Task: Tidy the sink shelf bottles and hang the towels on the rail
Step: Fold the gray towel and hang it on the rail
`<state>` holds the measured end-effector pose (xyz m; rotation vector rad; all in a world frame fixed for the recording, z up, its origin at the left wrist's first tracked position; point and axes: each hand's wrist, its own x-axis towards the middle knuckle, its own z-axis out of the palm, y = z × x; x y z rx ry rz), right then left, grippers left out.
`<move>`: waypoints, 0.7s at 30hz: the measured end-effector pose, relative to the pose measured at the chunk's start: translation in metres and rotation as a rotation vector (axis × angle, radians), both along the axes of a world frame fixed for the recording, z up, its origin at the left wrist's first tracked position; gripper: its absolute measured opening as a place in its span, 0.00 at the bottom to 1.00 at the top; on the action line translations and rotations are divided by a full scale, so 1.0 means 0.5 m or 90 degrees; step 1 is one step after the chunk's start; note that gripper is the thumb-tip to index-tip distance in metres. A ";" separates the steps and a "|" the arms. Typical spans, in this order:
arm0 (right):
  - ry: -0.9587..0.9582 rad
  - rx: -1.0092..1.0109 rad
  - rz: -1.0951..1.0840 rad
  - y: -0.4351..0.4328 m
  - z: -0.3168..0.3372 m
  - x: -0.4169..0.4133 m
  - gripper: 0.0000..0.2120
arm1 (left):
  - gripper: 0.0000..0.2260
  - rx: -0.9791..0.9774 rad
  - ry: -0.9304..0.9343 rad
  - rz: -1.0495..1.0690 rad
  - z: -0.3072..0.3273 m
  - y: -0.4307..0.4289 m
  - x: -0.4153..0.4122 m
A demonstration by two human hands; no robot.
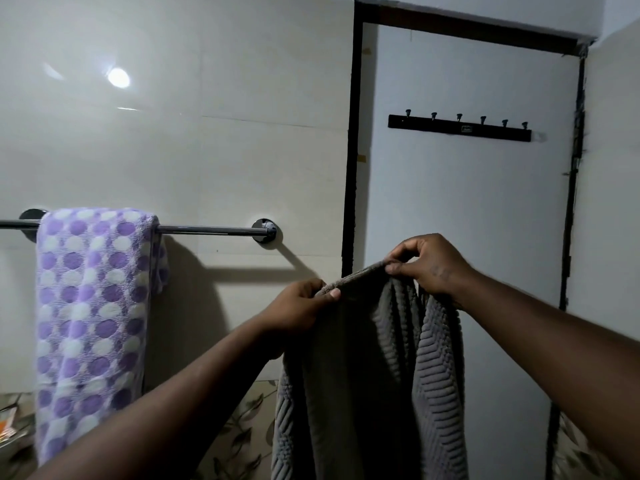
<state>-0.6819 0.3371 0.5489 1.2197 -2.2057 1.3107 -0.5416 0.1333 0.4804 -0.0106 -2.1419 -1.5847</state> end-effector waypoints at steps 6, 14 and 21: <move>-0.022 0.115 0.220 -0.044 -0.022 0.041 0.18 | 0.11 -0.023 0.069 -0.003 0.047 0.044 -0.021; -0.012 -0.051 0.030 -0.022 -0.013 0.012 0.02 | 0.17 -0.021 0.019 0.008 0.022 0.010 -0.012; -0.084 0.119 0.217 -0.049 -0.027 0.042 0.21 | 0.08 -0.004 0.107 -0.005 0.053 0.036 -0.021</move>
